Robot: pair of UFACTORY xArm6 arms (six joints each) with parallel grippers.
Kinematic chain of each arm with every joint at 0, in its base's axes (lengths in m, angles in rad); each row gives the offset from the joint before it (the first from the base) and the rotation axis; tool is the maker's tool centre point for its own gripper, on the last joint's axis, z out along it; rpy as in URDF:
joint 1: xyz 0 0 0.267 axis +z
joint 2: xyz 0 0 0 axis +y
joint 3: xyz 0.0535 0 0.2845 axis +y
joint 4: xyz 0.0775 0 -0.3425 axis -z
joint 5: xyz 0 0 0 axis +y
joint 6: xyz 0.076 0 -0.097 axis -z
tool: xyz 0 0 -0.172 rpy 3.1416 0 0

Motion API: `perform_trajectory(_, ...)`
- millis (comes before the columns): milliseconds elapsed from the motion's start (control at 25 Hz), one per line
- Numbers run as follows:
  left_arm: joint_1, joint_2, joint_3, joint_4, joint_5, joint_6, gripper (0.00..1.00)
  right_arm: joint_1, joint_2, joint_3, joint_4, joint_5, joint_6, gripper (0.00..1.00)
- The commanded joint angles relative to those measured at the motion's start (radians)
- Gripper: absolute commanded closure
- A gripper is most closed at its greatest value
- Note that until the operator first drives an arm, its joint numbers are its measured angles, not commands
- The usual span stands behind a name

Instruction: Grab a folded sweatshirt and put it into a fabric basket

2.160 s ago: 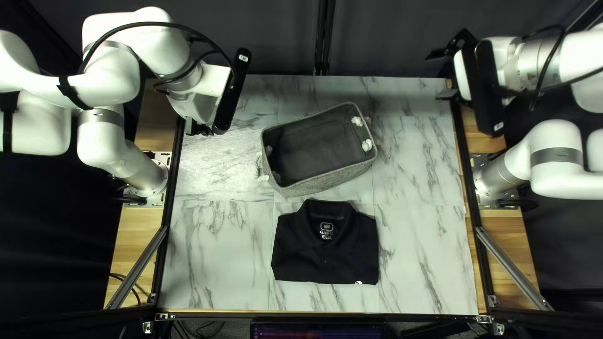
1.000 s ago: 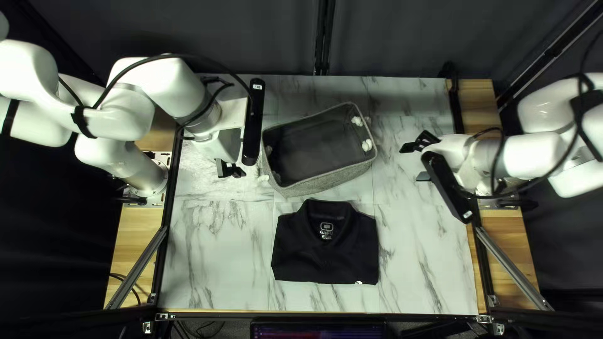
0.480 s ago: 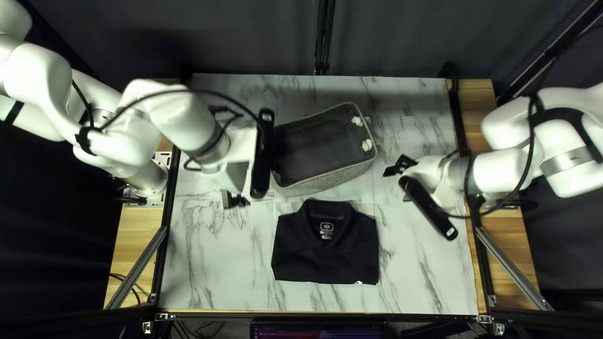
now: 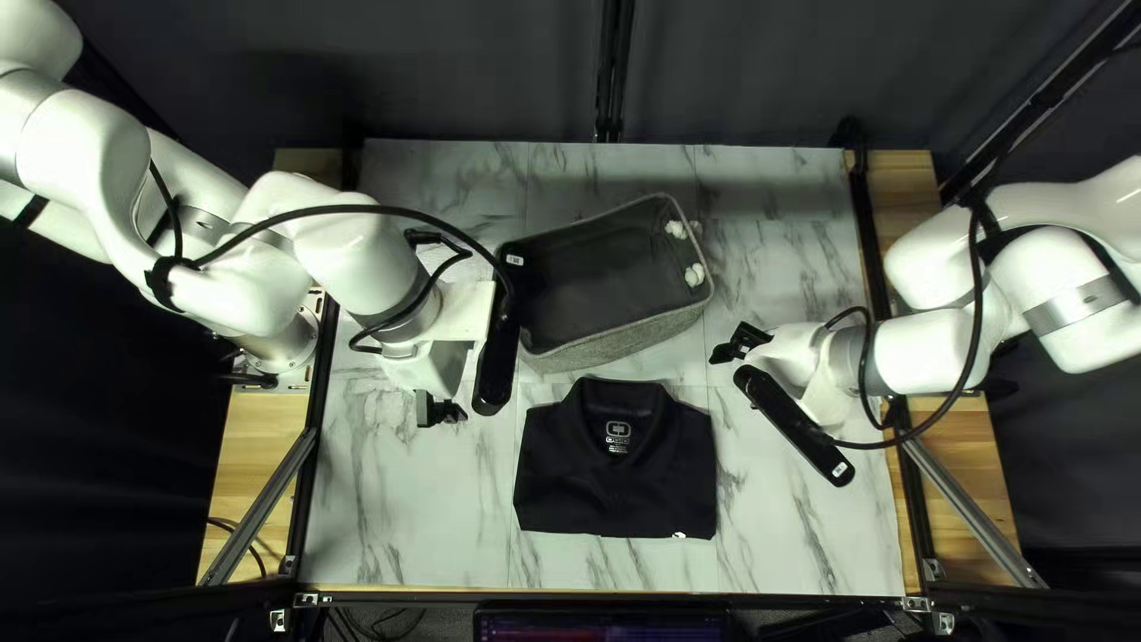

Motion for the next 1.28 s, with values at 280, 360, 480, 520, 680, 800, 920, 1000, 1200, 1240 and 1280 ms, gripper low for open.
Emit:
perform_trajectory(280, -0.066, 0.185, -0.025, -0.001, -0.163, 0.142, 0.0, 0.128, 0.159, -0.042, -0.27, -0.017, 0.386, 0.0)
perform_trajectory(360, -0.073, 0.209, -0.011, -0.018, -0.205, 0.195, 0.0, 0.118, 0.246, -0.072, -0.336, -0.065, 0.457, 0.0)
perform_trajectory(480, -0.088, 0.206, 0.049, -0.011, -0.285, 0.264, 0.0, 0.098, 0.356, -0.12, -0.413, -0.126, 0.536, 0.0)
perform_trajectory(520, -0.096, 0.201, 0.073, 0.011, -0.318, 0.261, 0.0, 0.093, 0.383, -0.135, -0.428, -0.141, 0.553, 0.0)
perform_trajectory(680, -0.113, 0.22, 0.143, 0.111, -0.442, 0.261, 0.0, 0.076, 0.461, -0.188, -0.455, -0.189, 0.577, 0.0)
perform_trajectory(800, -0.113, 0.238, 0.175, 0.158, -0.513, 0.259, 0.0, 0.054, 0.485, -0.196, -0.475, -0.224, 0.595, 0.0)
perform_trajectory(920, -0.102, 0.271, 0.193, 0.204, -0.571, 0.241, 0.0, 0.025, 0.512, -0.196, -0.499, -0.257, 0.63, 0.0)
perform_trajectory(1000, -0.096, 0.28, 0.191, 0.208, -0.577, 0.239, 0.0, 0.005, 0.519, -0.186, -0.533, -0.278, 0.662, 0.0)
perform_trajectory(1200, -0.099, 0.308, 0.178, 0.214, -0.579, 0.247, 0.0, -0.05, 0.575, -0.198, -0.613, -0.343, 0.698, 0.0)
perform_trajectory(1240, -0.097, 0.315, 0.182, 0.215, -0.588, 0.258, 0.0, -0.058, 0.582, -0.201, -0.62, -0.347, 0.694, 0.0)
perform_trajectory(1280, -0.097, 0.315, 0.191, 0.22, -0.599, 0.264, 0.0, -0.061, 0.581, -0.199, -0.617, -0.348, 0.685, 0.0)
